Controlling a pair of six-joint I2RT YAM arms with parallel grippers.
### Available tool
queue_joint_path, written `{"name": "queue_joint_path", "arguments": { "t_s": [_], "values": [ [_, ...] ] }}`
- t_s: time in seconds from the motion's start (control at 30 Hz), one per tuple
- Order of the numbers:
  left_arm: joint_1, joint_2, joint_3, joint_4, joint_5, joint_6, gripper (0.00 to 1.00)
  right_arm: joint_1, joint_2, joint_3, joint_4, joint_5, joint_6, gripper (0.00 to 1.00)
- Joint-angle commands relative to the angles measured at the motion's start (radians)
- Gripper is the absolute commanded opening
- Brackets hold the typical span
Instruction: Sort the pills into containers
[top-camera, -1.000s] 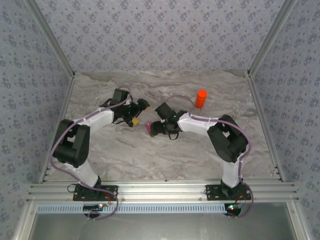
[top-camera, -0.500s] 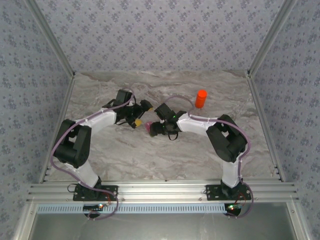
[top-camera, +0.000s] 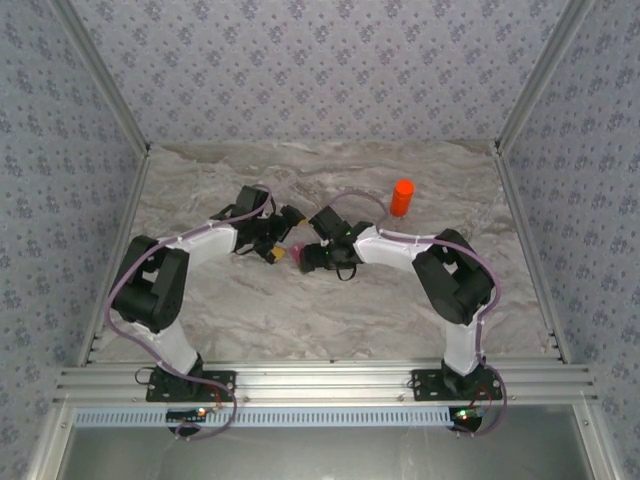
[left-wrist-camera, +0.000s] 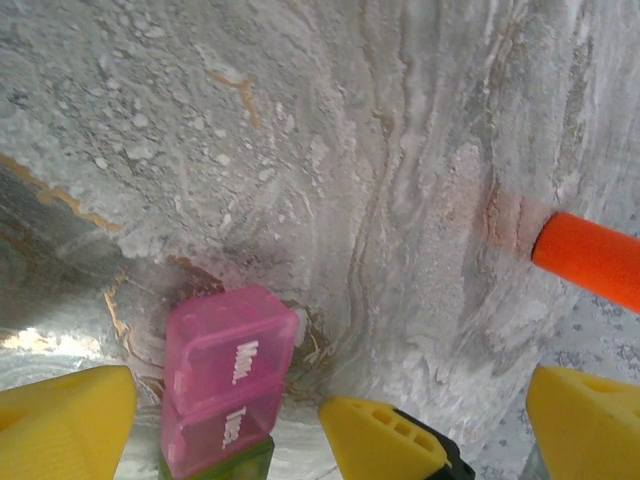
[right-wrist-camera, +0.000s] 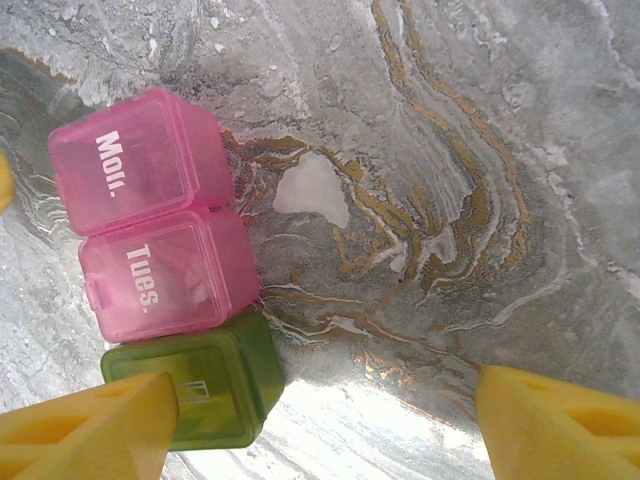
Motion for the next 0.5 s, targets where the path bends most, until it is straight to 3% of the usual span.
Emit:
{"name": "queue_joint_path", "arguments": {
  "t_s": [0.0,0.47],
  "values": [
    [-0.012,0.030,0.000,0.033,0.000,-0.039,1.00,0.004,0.033,0.020,-0.025,0.001,0.001,0.81],
    [-0.033,0.066,0.032,0.058,0.013,-0.053,1.00,0.000,0.036,0.022,-0.026,-0.001,0.002,0.80]
  ]
}}
